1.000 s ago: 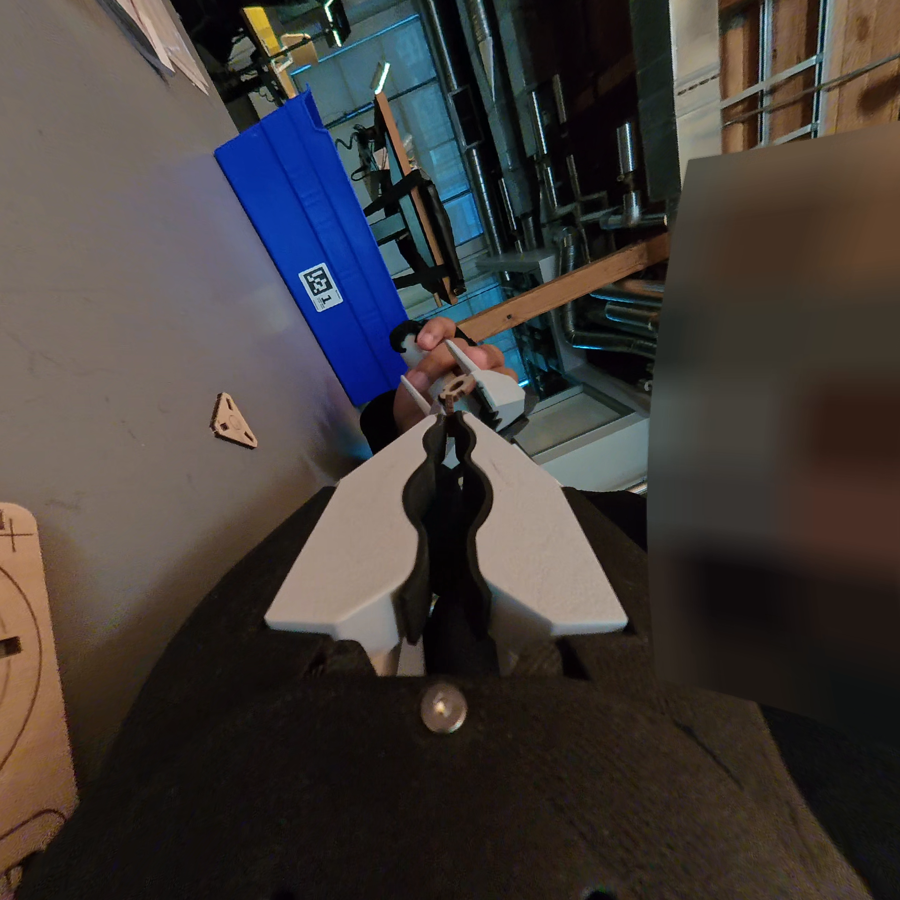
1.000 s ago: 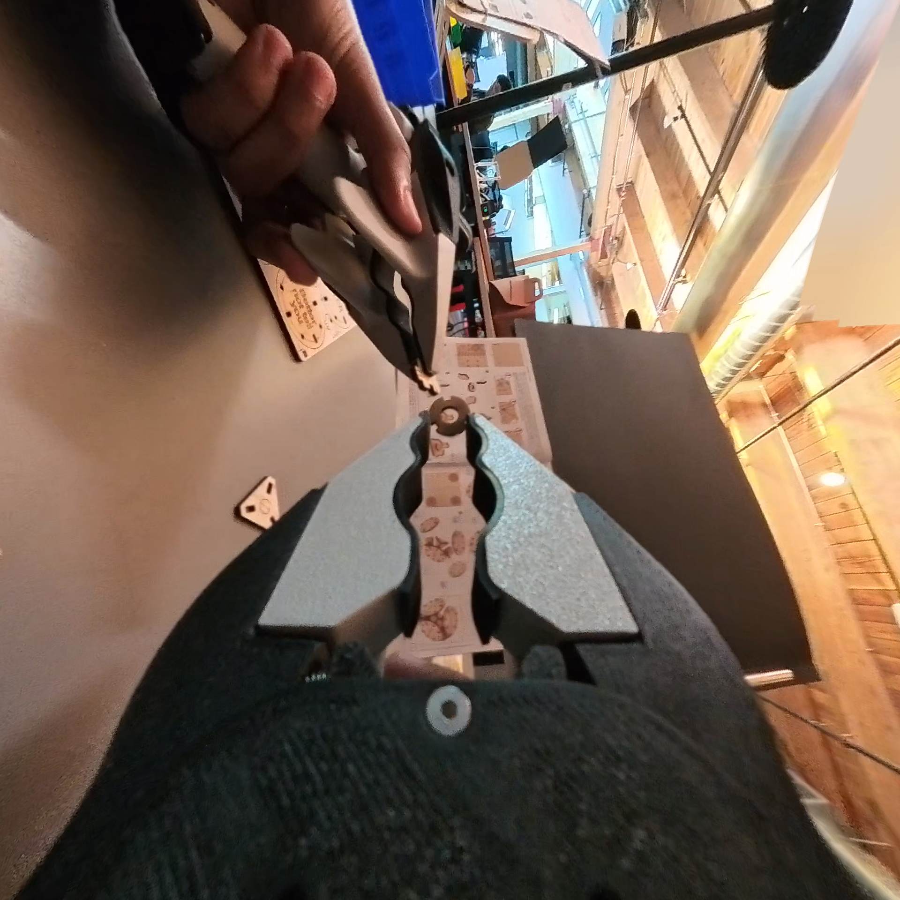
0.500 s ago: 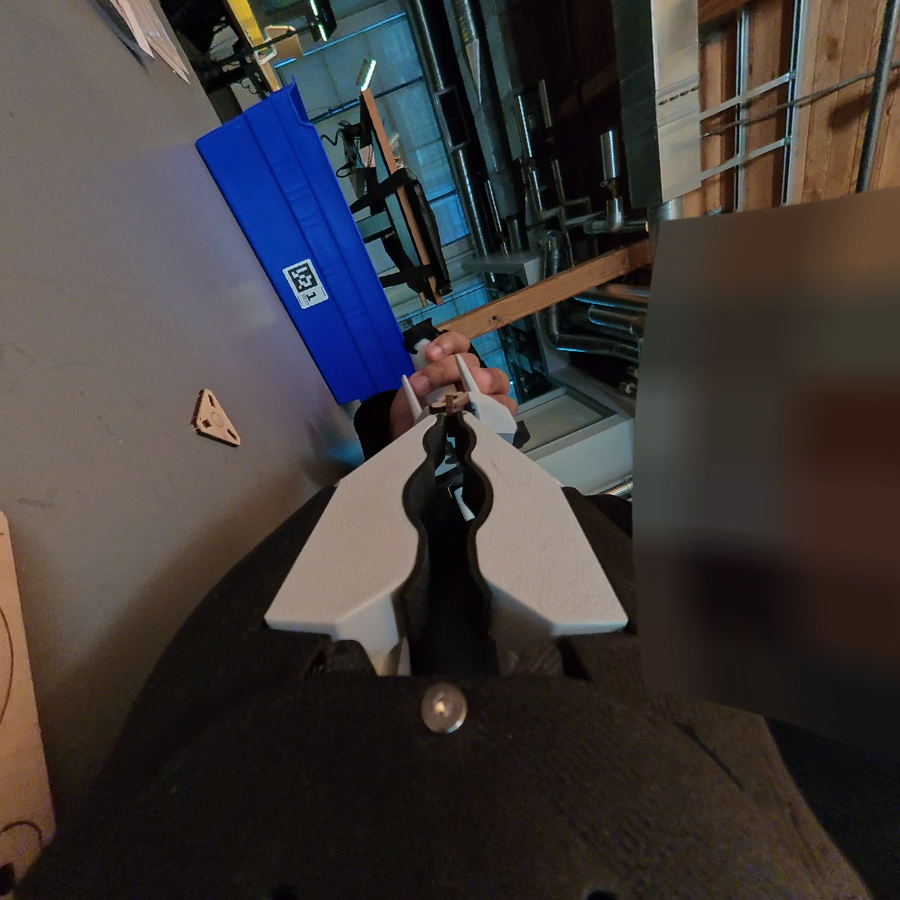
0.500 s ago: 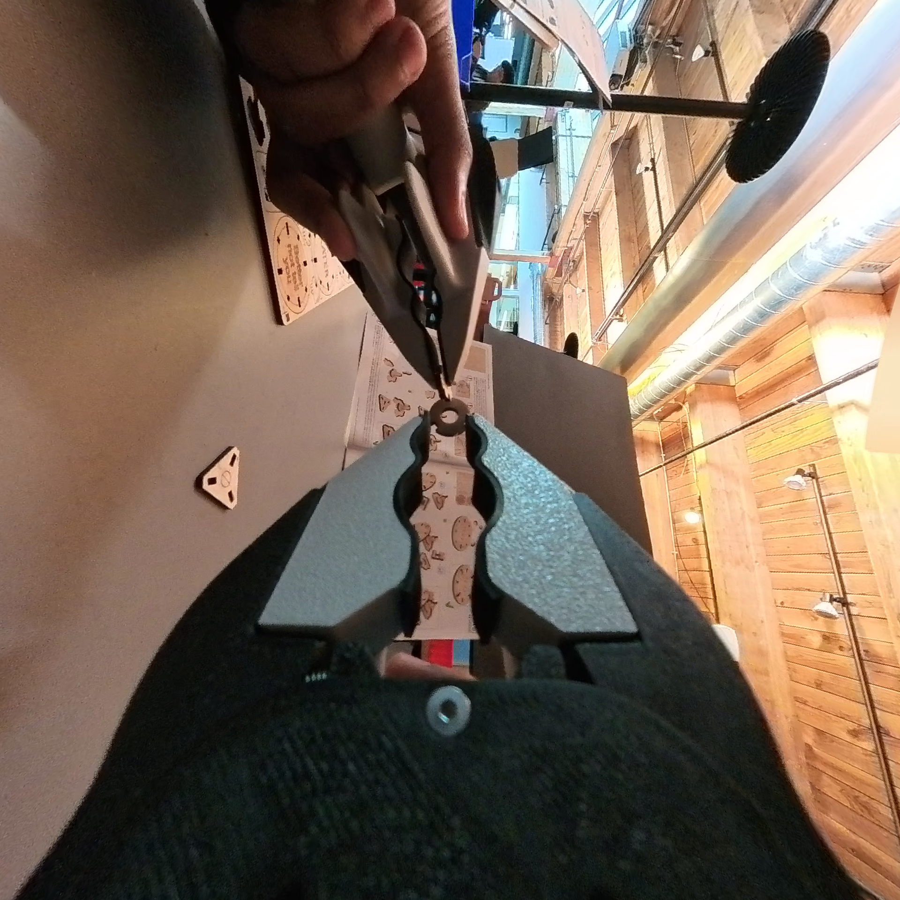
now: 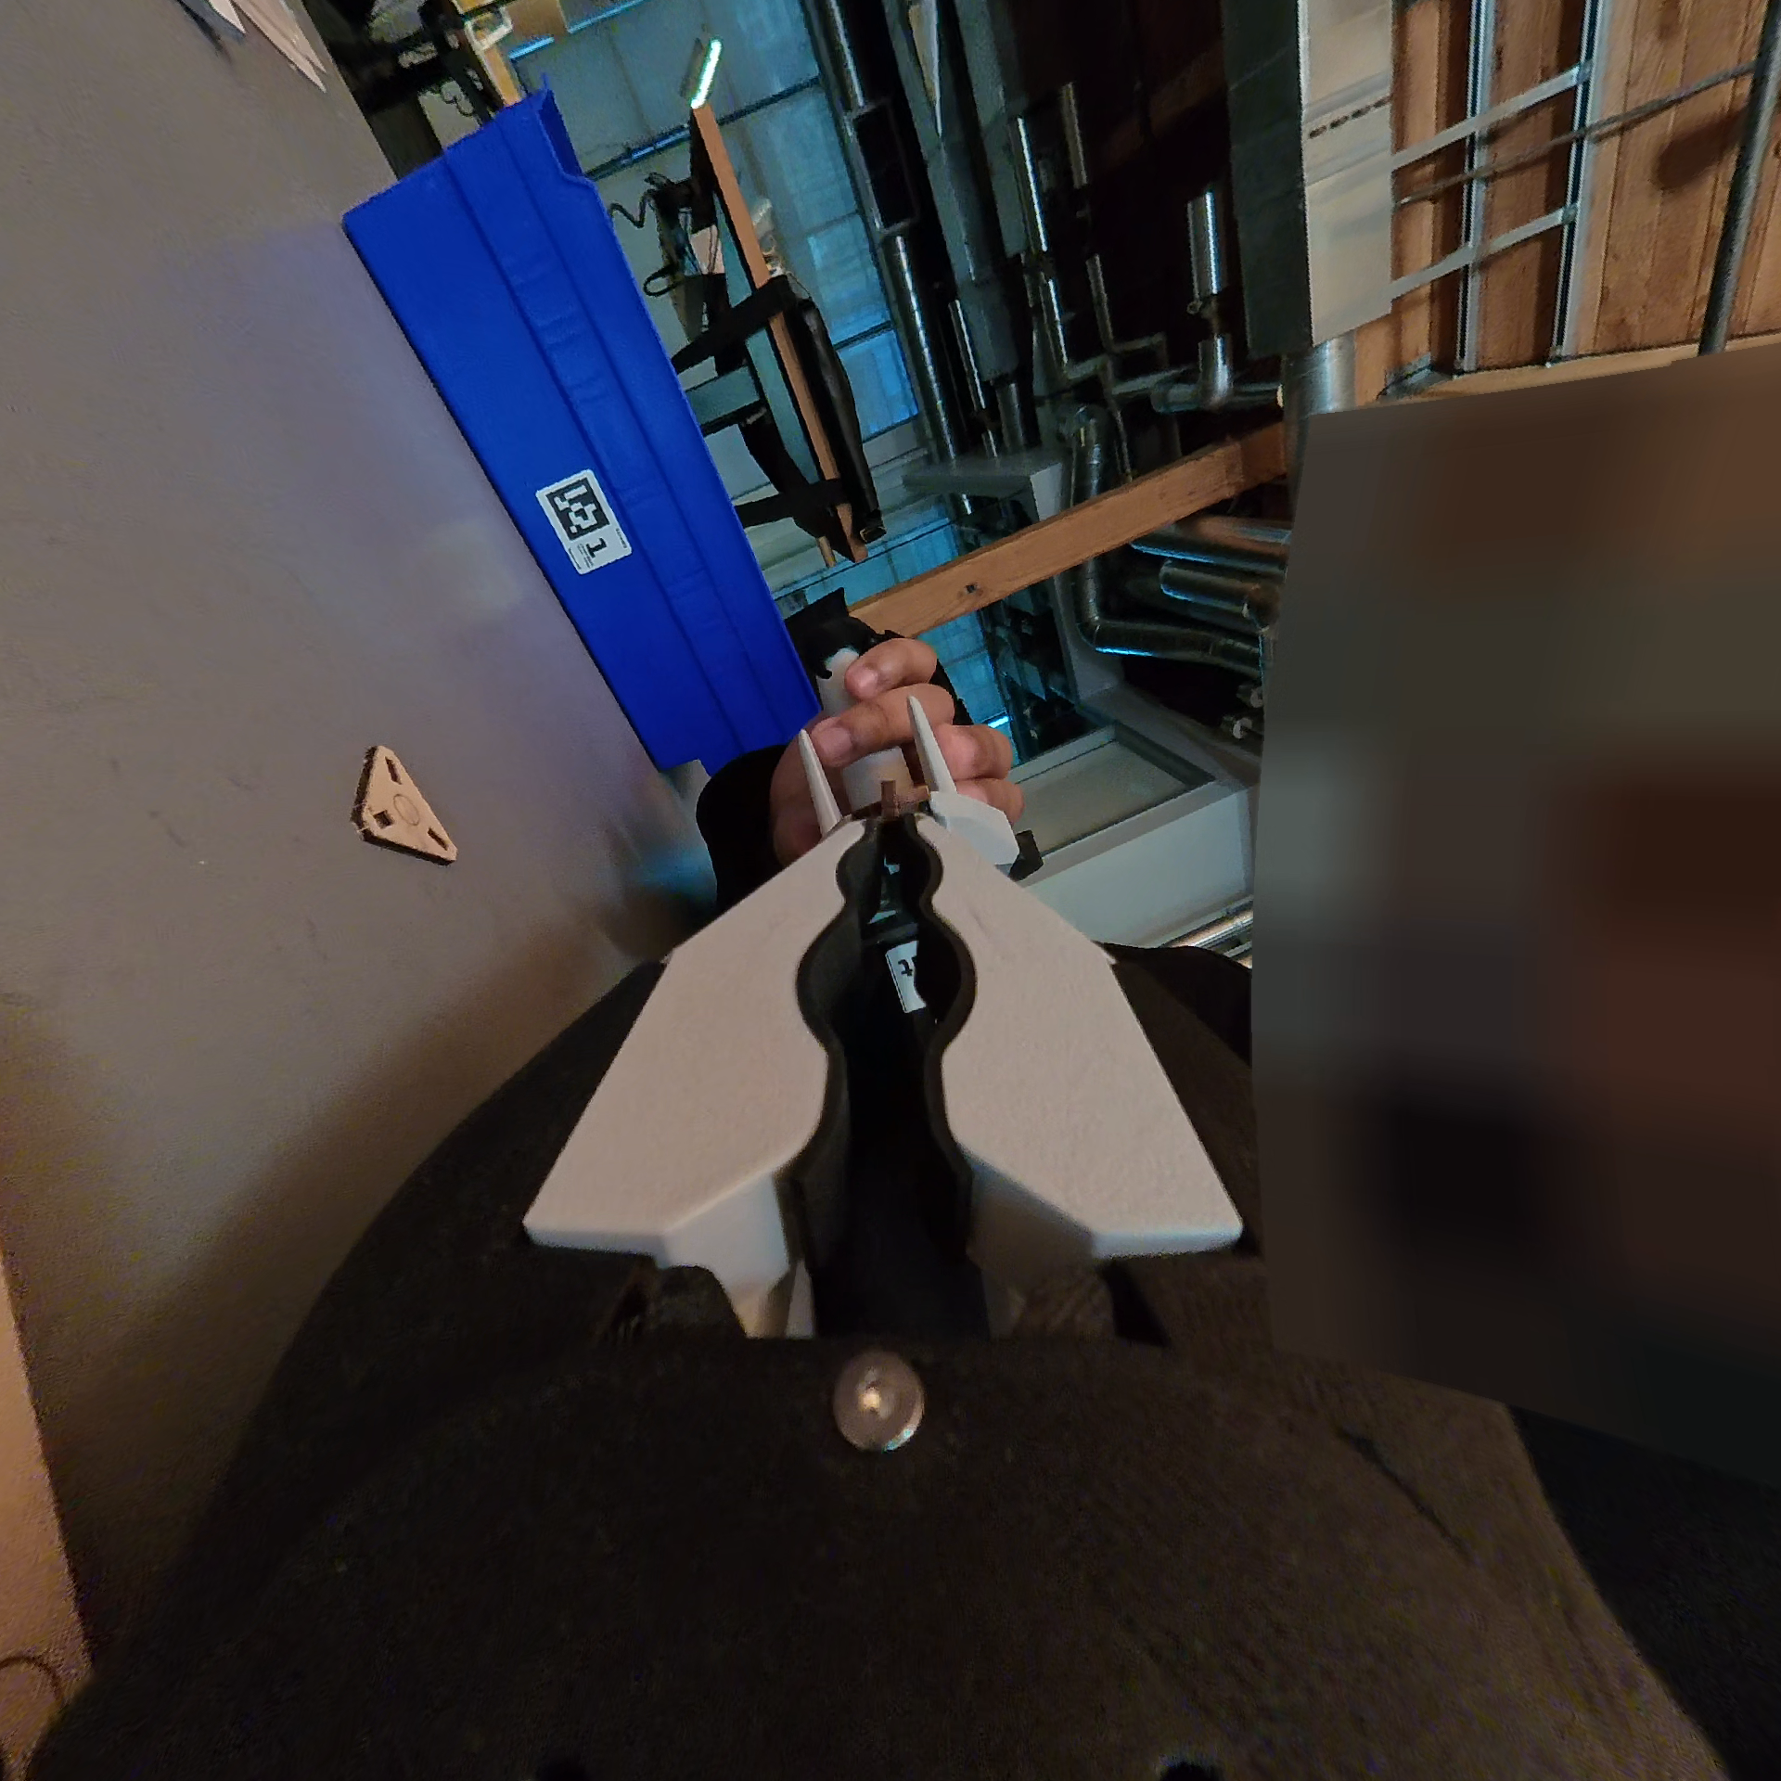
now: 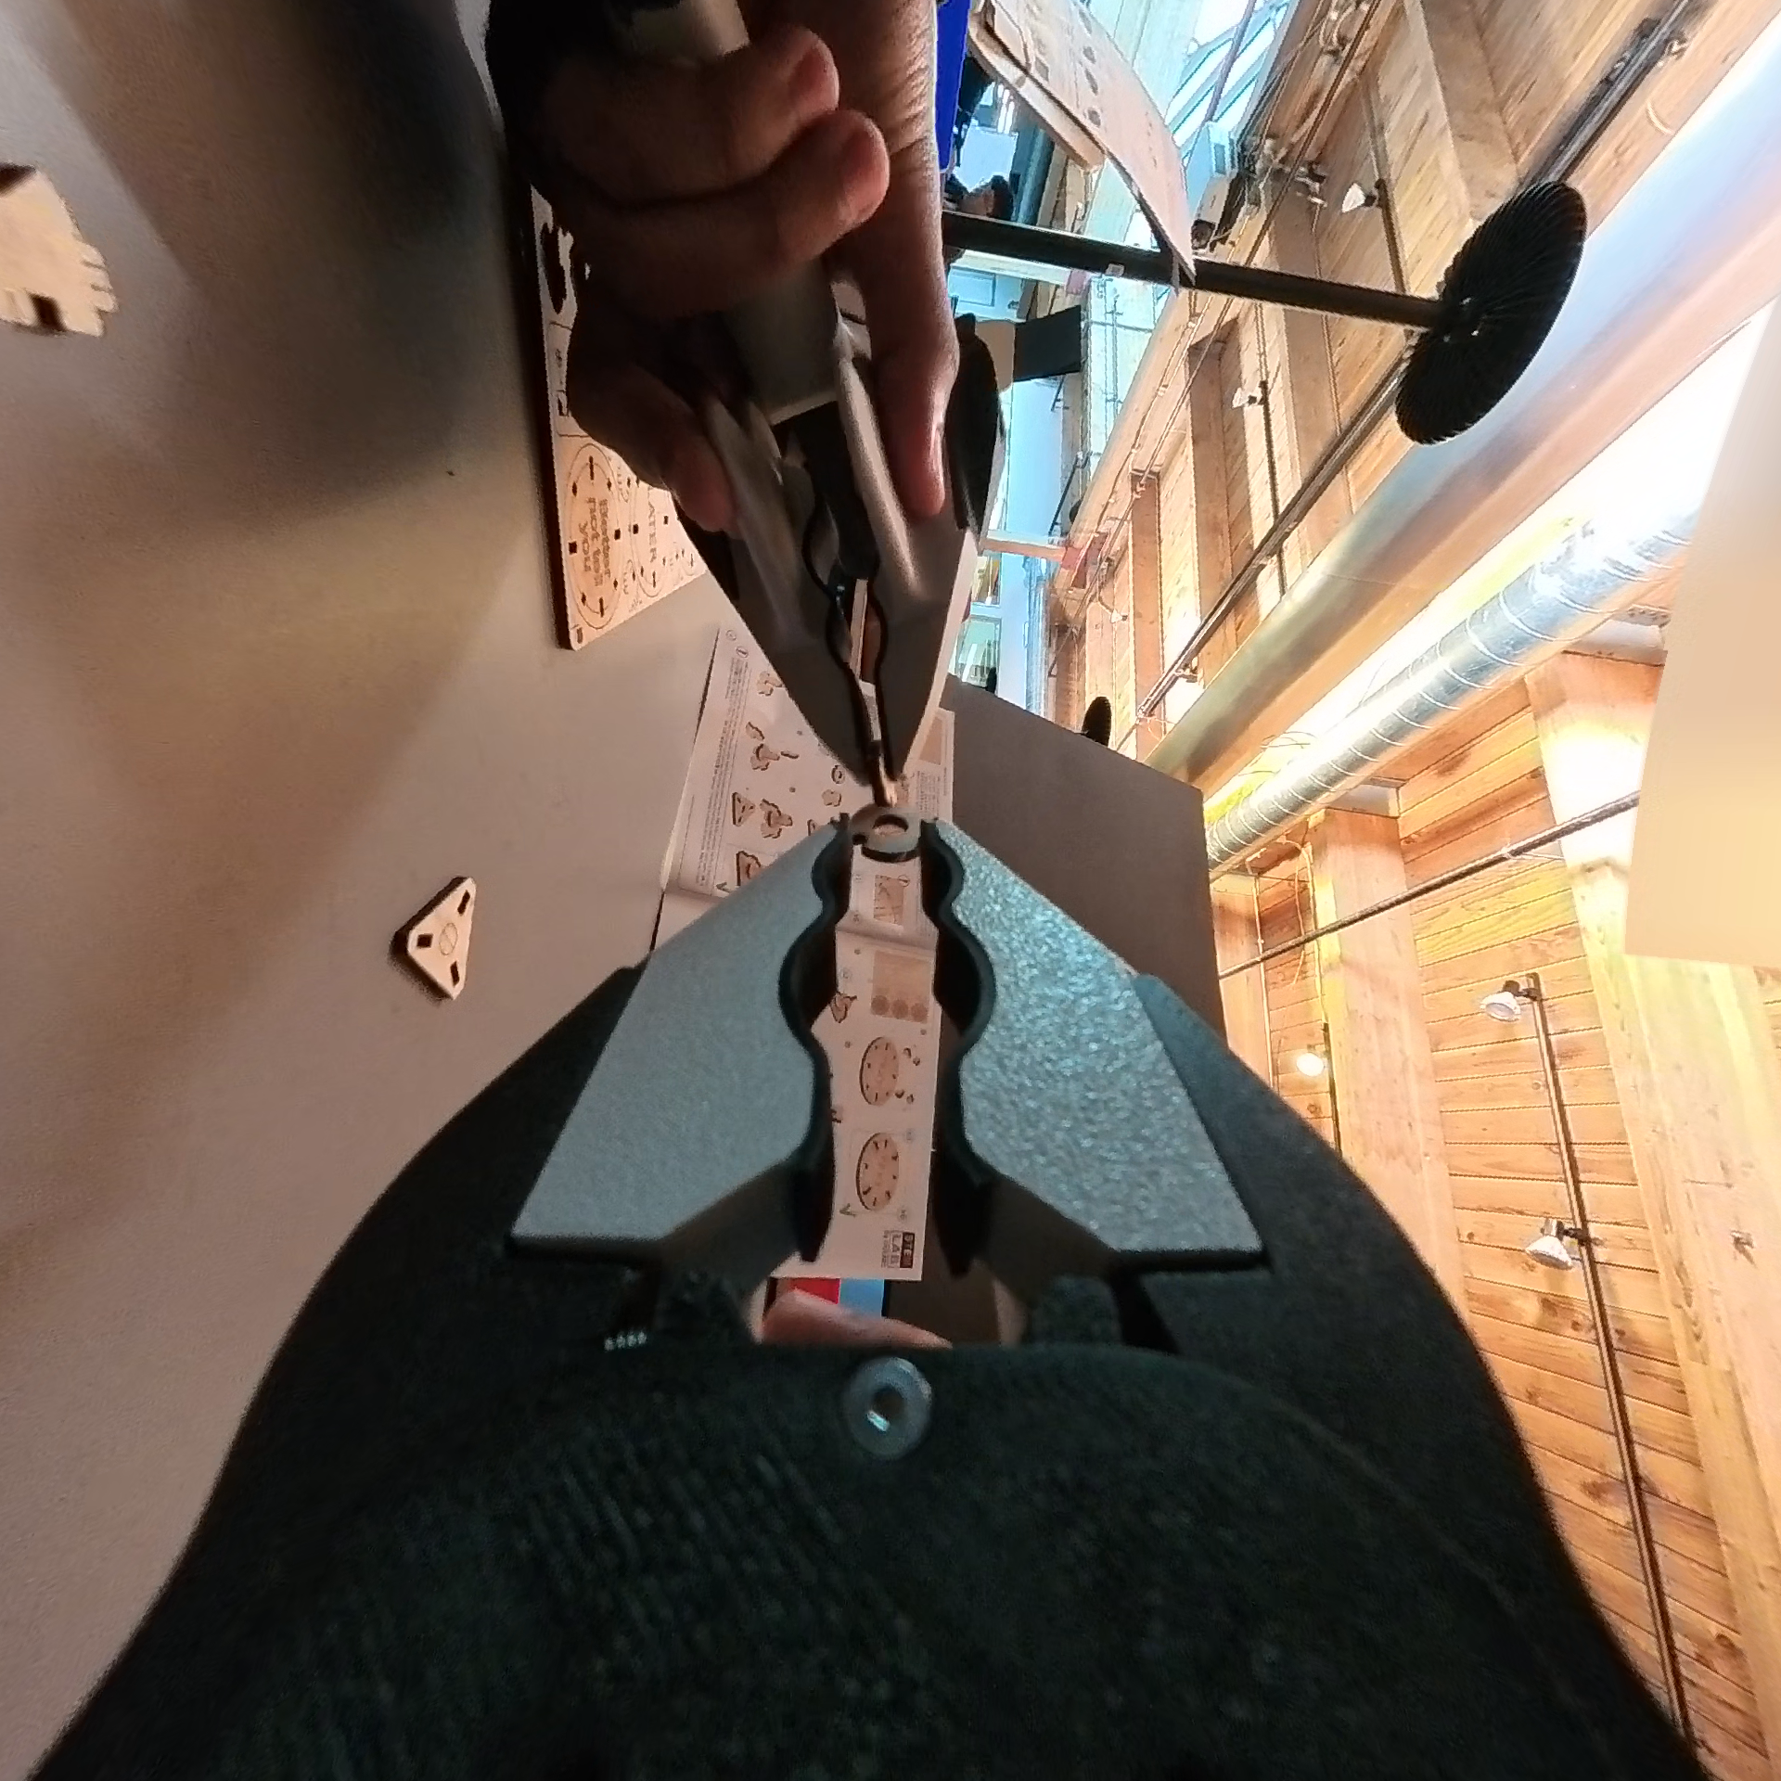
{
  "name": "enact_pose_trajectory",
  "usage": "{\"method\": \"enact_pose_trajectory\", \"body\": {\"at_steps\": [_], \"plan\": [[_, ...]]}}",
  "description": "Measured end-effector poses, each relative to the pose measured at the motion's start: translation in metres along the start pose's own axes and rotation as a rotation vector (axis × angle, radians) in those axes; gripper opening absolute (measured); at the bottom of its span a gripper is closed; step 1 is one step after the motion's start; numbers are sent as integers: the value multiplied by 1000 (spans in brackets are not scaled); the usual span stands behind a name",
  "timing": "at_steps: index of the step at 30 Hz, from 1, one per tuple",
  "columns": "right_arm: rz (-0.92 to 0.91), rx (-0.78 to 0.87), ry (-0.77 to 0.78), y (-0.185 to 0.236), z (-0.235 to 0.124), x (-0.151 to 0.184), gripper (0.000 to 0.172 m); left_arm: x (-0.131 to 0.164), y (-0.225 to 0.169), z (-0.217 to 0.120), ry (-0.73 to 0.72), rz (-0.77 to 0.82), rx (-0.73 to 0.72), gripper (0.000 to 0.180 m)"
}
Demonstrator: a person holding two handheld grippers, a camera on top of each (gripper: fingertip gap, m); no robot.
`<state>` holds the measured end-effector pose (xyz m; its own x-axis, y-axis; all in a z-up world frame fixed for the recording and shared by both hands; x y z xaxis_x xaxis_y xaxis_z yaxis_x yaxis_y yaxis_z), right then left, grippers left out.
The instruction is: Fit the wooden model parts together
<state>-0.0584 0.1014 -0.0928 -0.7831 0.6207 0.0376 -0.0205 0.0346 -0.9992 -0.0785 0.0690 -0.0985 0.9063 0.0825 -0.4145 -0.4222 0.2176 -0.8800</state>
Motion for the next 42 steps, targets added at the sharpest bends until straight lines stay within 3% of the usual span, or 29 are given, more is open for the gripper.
{"method": "enact_pose_trajectory", "body": {"at_steps": [11,15,25,31,37,42], "plan": [[-14,6,-10,2,-3,-1,11,2,-1,2,9,-2,11,0],[74,-20,-19,5,-3,1,11,0,0,0,1,11,-2,0],[1075,-258,-132,-13,-5,19,12,-6,-6,-2,12,242,-100,0],[1661,-608,-233,-4,-7,17,11,6,-4,5,134,467,-218,1],[1811,-793,-264,9,-12,17,10,15,1,8,212,531,-270,1],[1908,-828,-313,7,-13,22,0,14,1,7,208,534,-274,1]]}}
Point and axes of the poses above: each gripper's, where its closed fingertips meet, z out along the fingers, x out of its underside, y = z × x across the jaws, the point moved 2 cm from there along -z, back along the fingers, and after that the axes turned 5 degrees about z, right-handed, at the moved point
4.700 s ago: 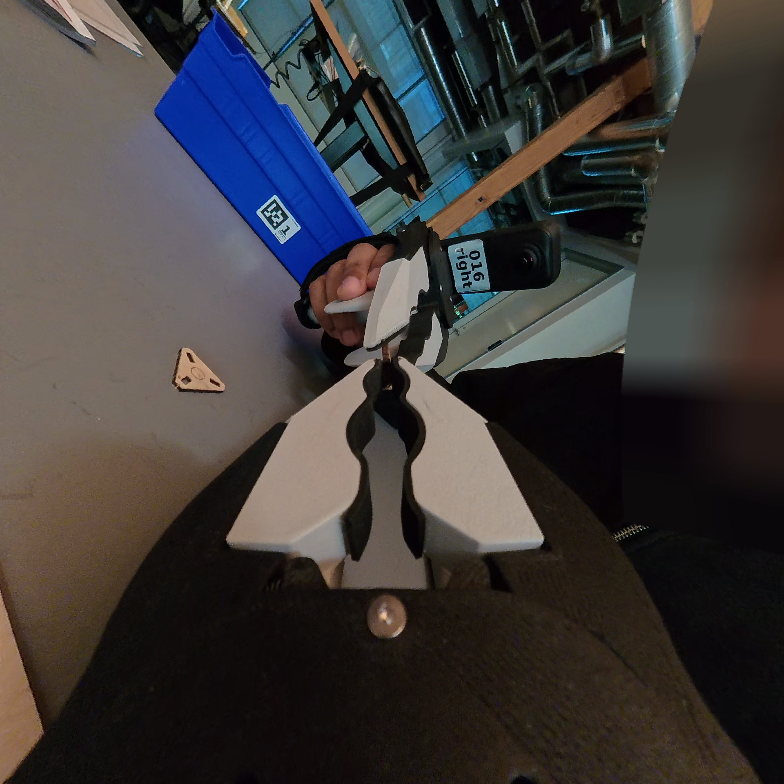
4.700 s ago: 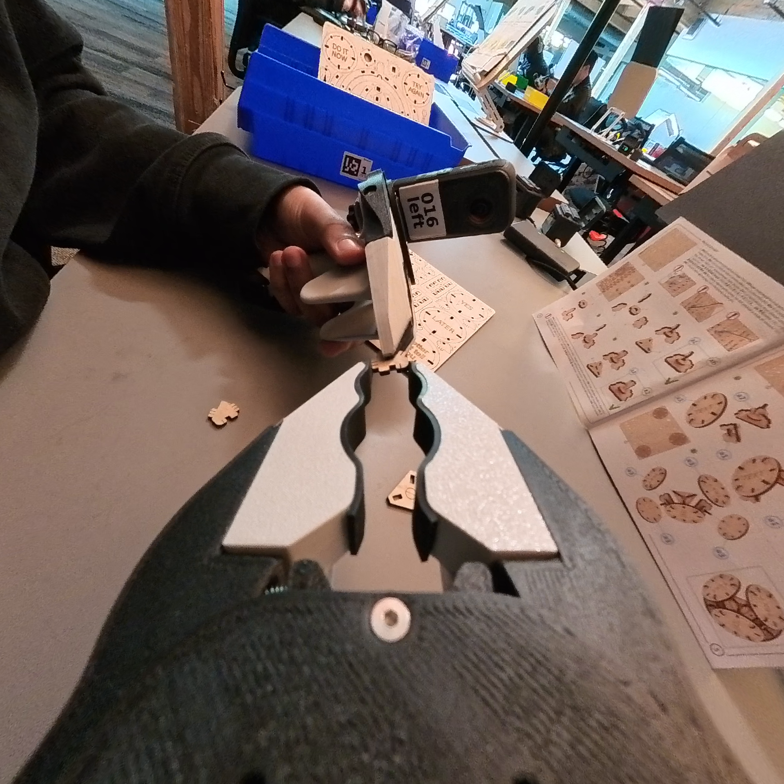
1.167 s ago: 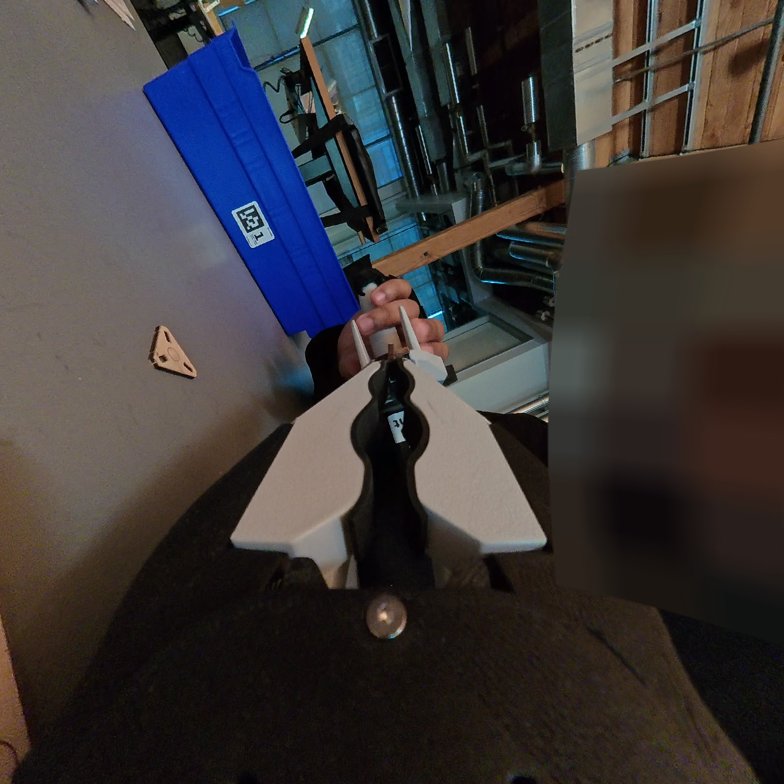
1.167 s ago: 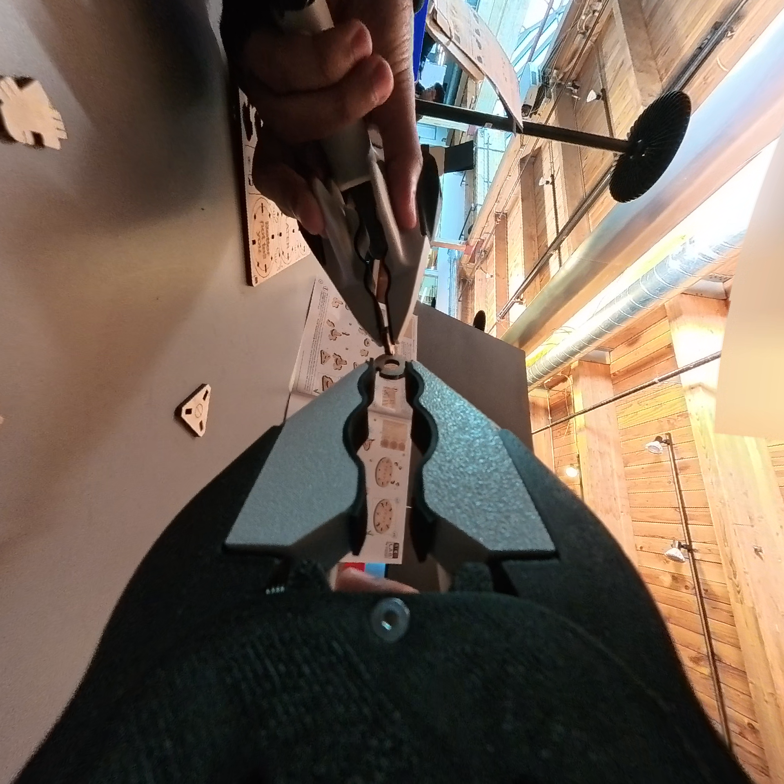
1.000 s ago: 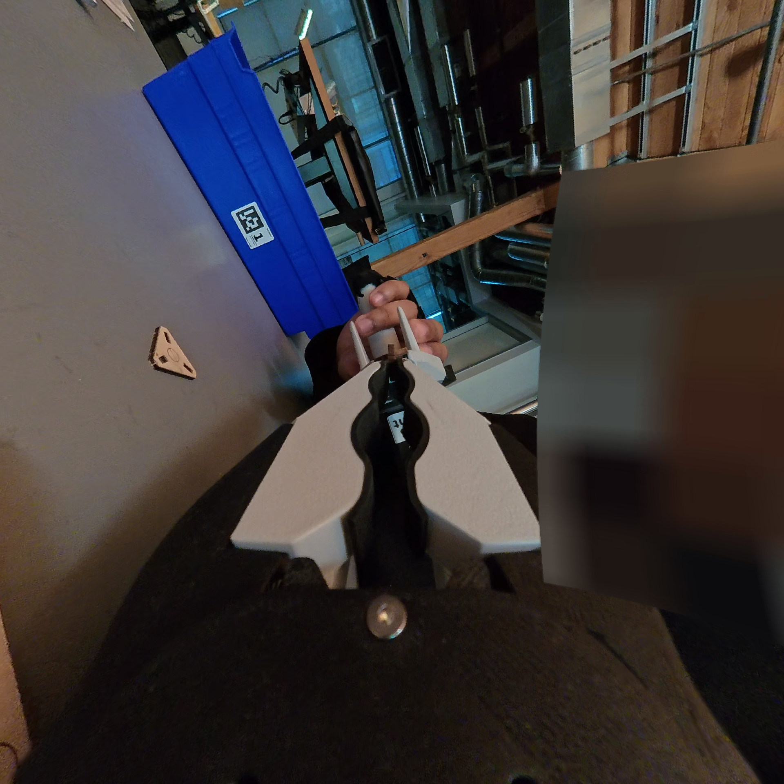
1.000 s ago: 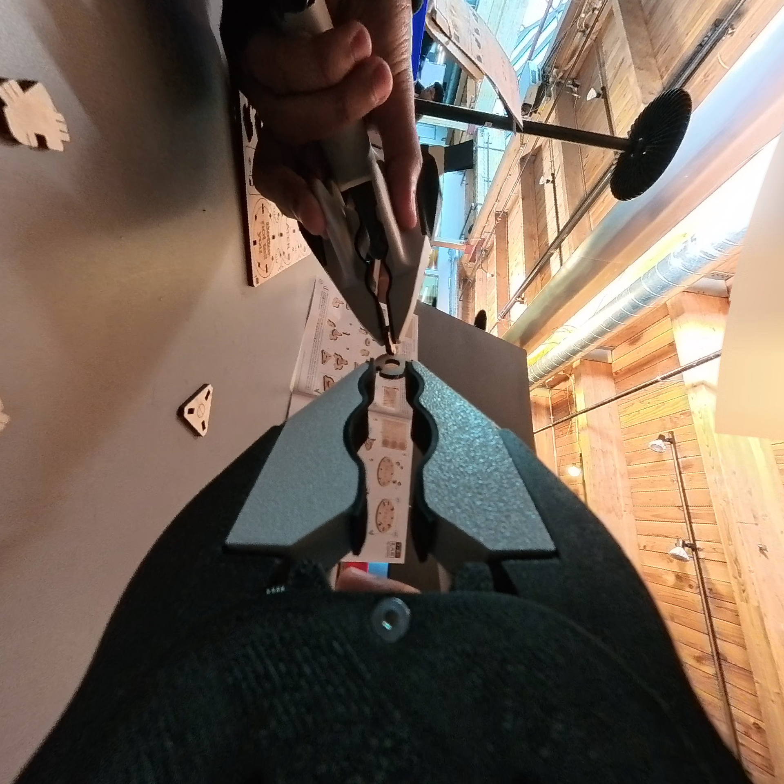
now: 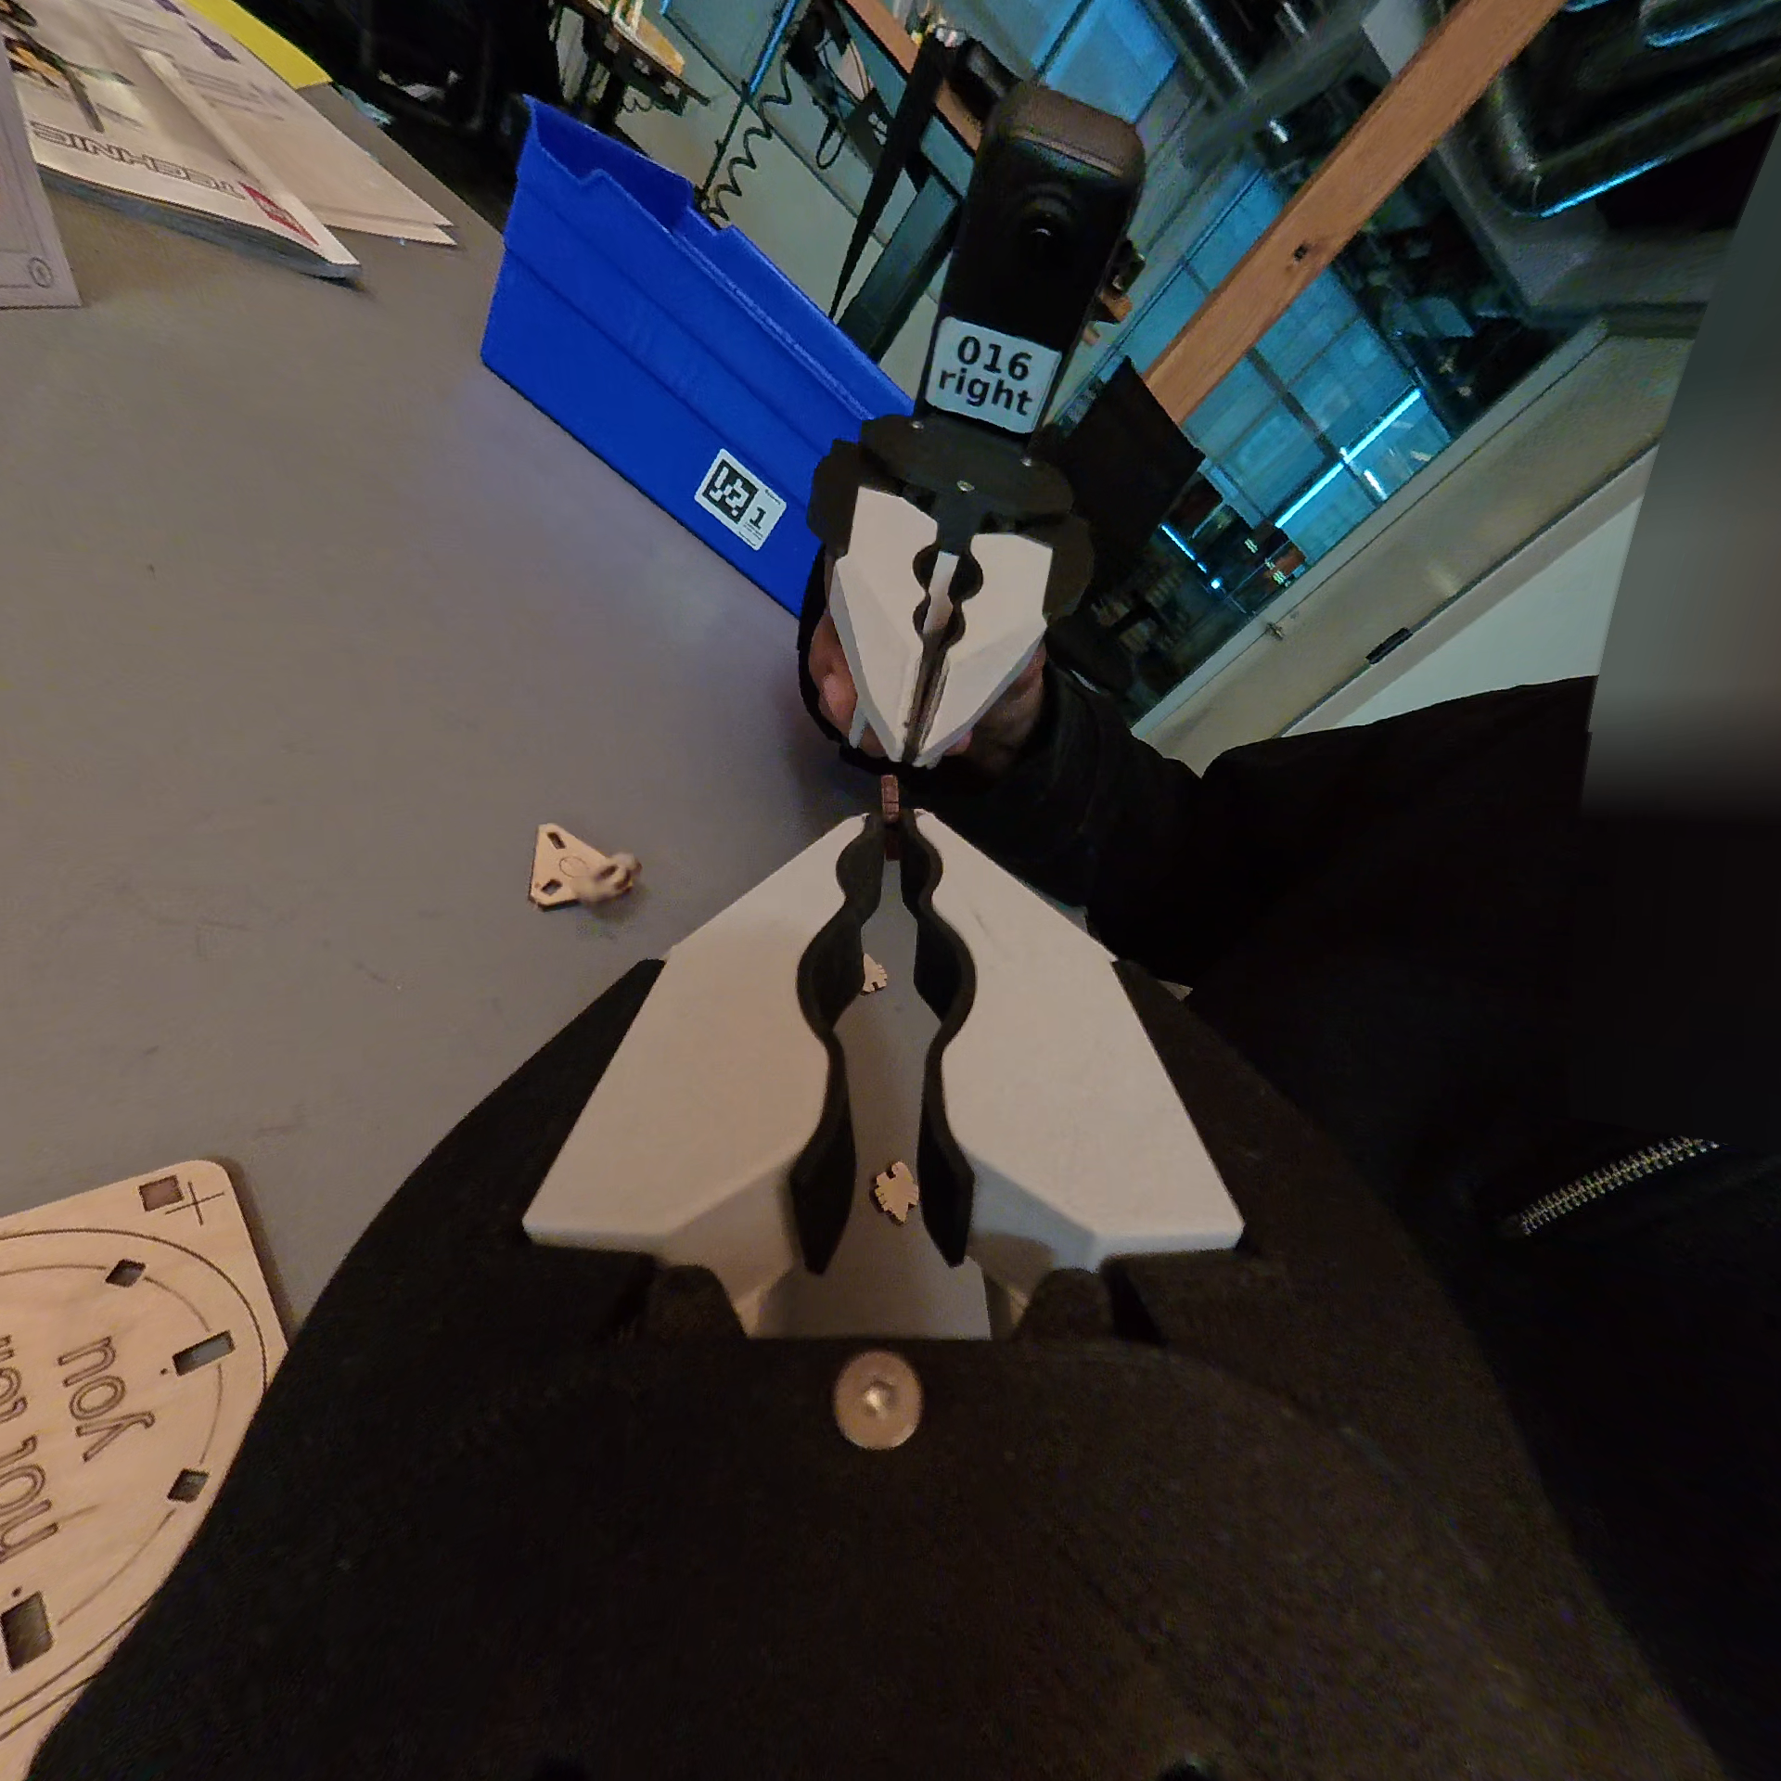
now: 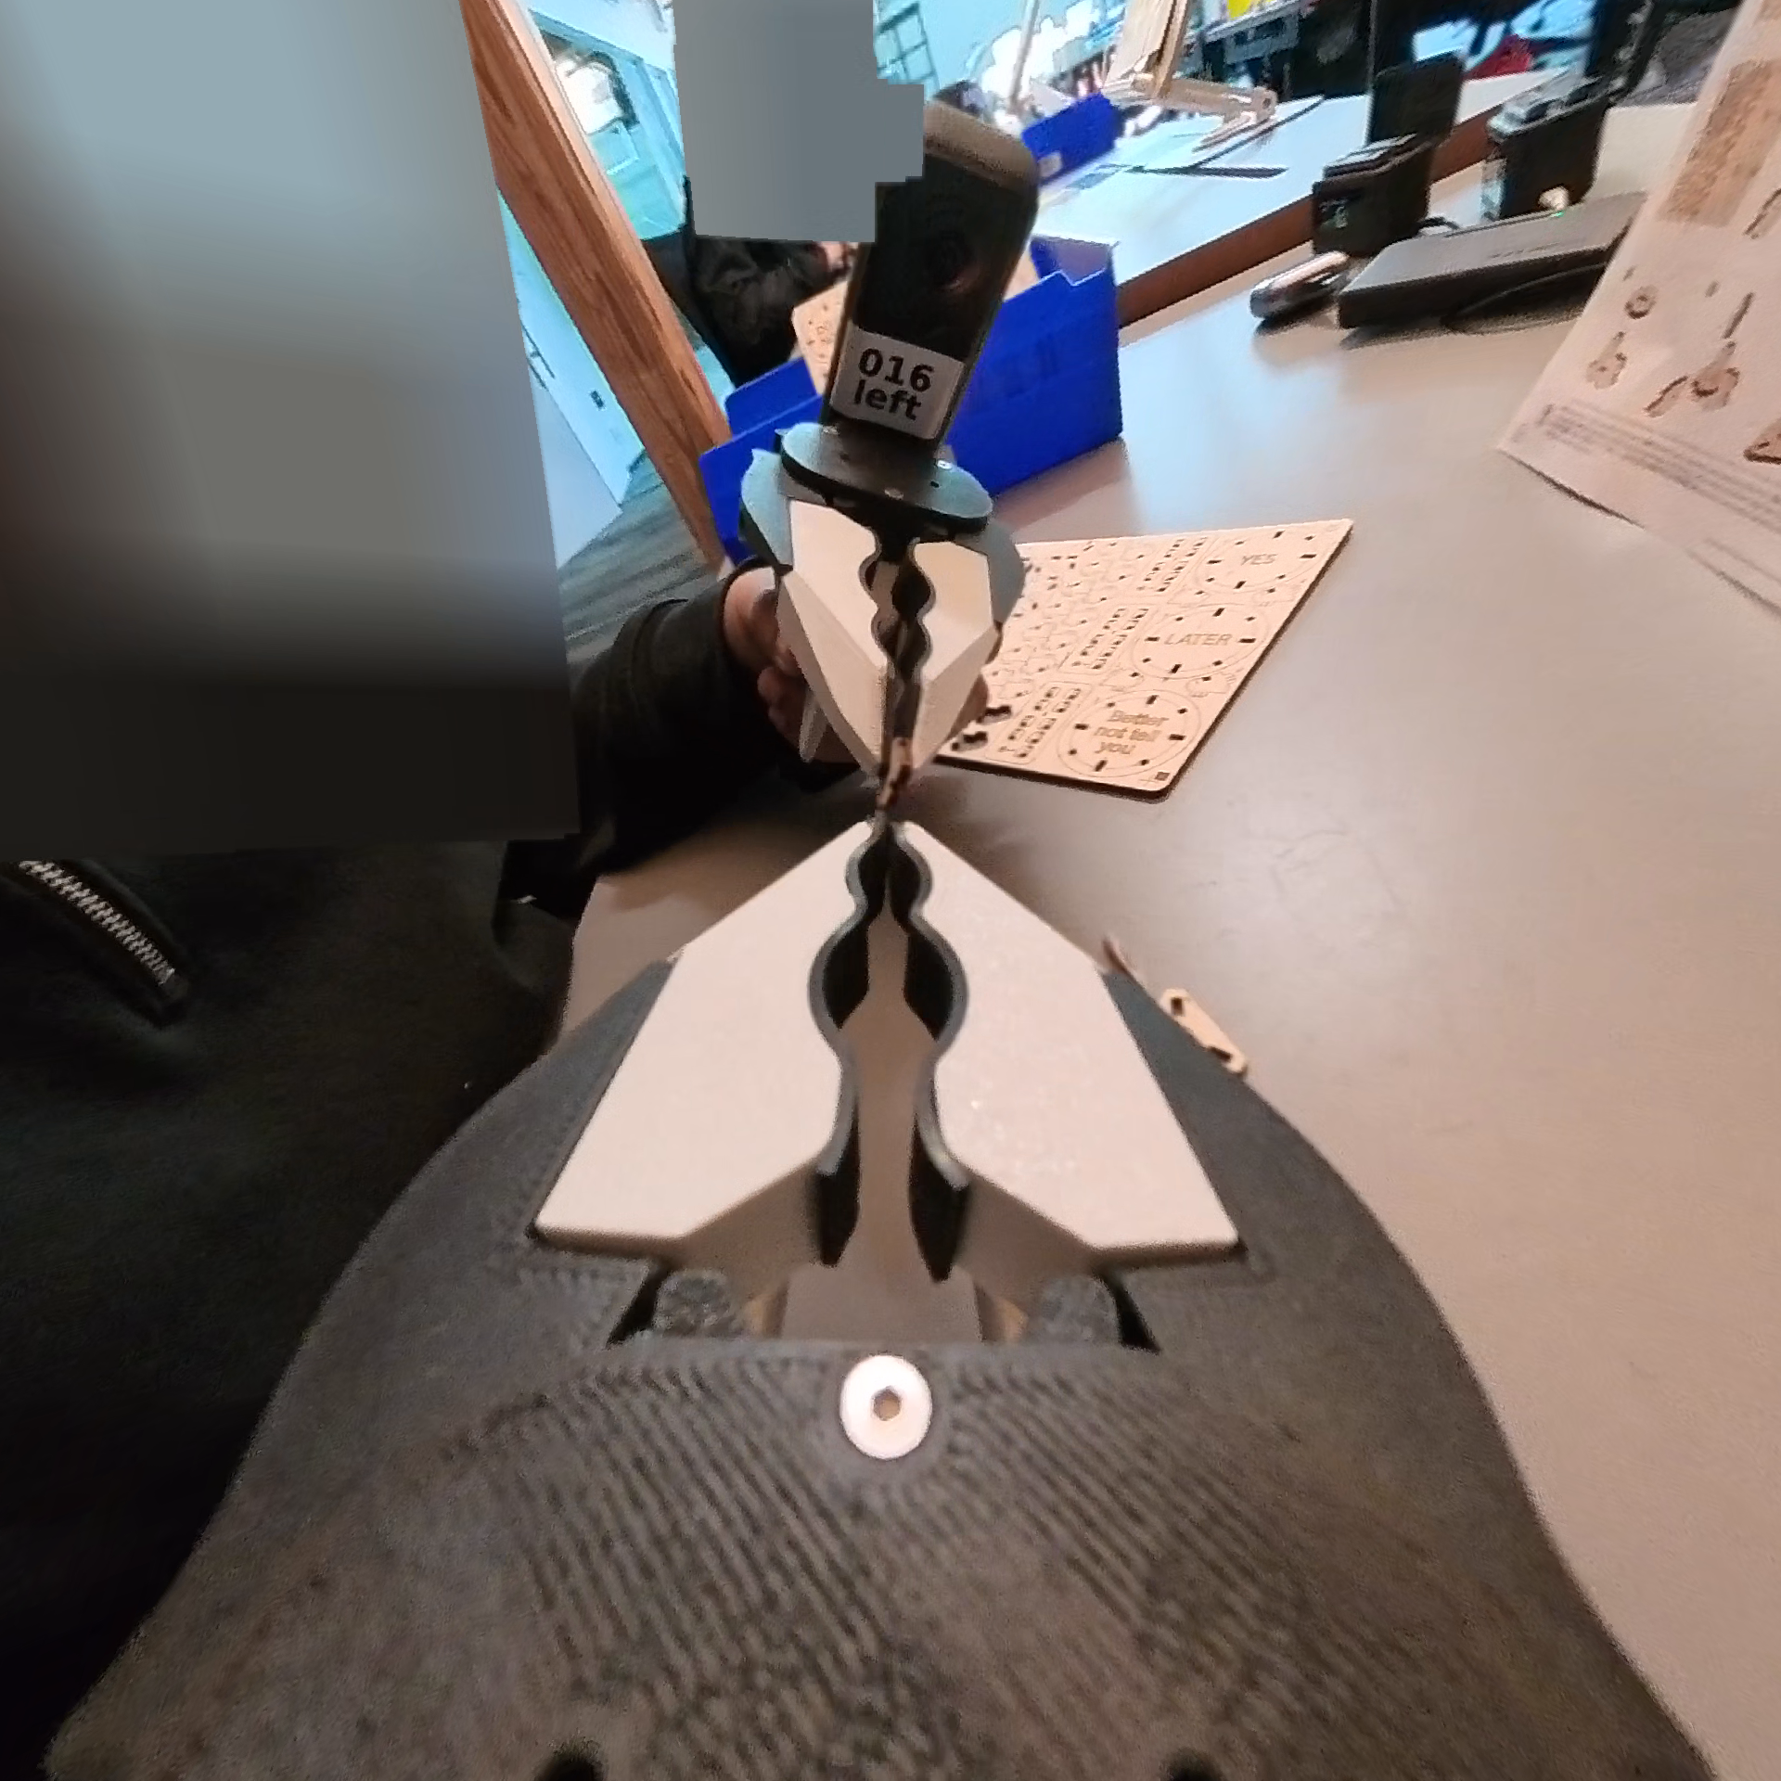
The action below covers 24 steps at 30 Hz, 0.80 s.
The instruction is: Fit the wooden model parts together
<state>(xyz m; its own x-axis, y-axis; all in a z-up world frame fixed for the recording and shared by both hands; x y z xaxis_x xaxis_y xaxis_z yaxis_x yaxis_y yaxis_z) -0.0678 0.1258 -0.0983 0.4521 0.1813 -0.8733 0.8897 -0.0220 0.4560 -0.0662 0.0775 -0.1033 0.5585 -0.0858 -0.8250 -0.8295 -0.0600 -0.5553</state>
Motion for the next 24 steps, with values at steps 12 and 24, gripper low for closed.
{"method": "enact_pose_trajectory", "body": {"at_steps": [12,24], "plan": [[-122,231,11,-29,-12,-2,0,-27,40,-37,-187,-10,-281,1],[-192,462,-66,-60,-5,-33,10,-43,29,-41,-248,272,-422,1]]}}
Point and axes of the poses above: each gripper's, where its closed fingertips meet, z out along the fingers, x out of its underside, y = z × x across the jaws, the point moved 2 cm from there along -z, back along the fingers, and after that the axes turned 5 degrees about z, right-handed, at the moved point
